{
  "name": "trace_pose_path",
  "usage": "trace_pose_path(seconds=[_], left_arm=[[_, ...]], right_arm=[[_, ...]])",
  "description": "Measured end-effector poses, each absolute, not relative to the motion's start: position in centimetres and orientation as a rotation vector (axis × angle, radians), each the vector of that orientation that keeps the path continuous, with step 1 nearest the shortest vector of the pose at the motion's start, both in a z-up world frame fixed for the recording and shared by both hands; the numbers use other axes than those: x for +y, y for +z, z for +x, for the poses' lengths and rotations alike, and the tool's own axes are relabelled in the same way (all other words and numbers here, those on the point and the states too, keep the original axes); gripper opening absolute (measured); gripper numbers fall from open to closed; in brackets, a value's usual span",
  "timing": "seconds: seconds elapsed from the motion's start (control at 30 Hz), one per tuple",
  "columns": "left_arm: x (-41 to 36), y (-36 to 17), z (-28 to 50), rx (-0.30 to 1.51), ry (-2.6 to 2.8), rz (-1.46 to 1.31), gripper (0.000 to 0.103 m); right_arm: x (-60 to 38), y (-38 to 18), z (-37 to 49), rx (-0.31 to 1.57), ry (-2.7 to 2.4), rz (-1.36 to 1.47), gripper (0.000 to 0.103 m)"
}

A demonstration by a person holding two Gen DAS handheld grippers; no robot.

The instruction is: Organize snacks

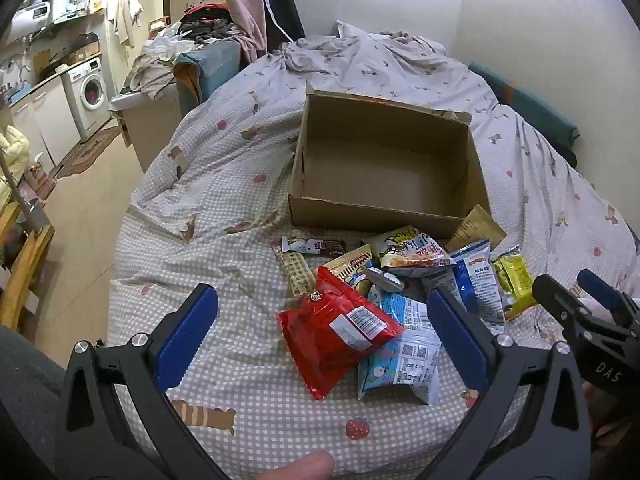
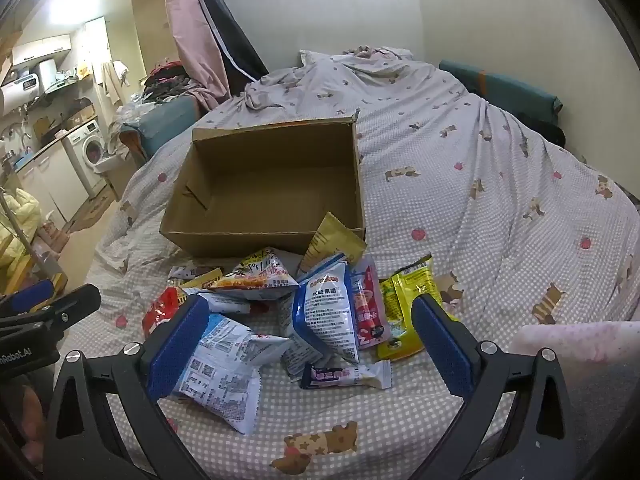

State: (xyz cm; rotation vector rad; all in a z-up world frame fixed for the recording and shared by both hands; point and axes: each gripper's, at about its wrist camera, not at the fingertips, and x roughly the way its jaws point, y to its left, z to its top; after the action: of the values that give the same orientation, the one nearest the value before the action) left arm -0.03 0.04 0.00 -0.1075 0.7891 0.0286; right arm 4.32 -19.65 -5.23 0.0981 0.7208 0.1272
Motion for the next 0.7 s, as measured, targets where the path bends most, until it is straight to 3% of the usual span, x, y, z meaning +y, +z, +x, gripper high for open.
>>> trace_pose_path(seconds=[0.7], left_arm=[[-0.07,0.37,-0.08,0.794,0.031,-0.082,0.103]], right_arm=[[-19.45,-5.33,4.21,0.722,0.124,0.090,0.103]])
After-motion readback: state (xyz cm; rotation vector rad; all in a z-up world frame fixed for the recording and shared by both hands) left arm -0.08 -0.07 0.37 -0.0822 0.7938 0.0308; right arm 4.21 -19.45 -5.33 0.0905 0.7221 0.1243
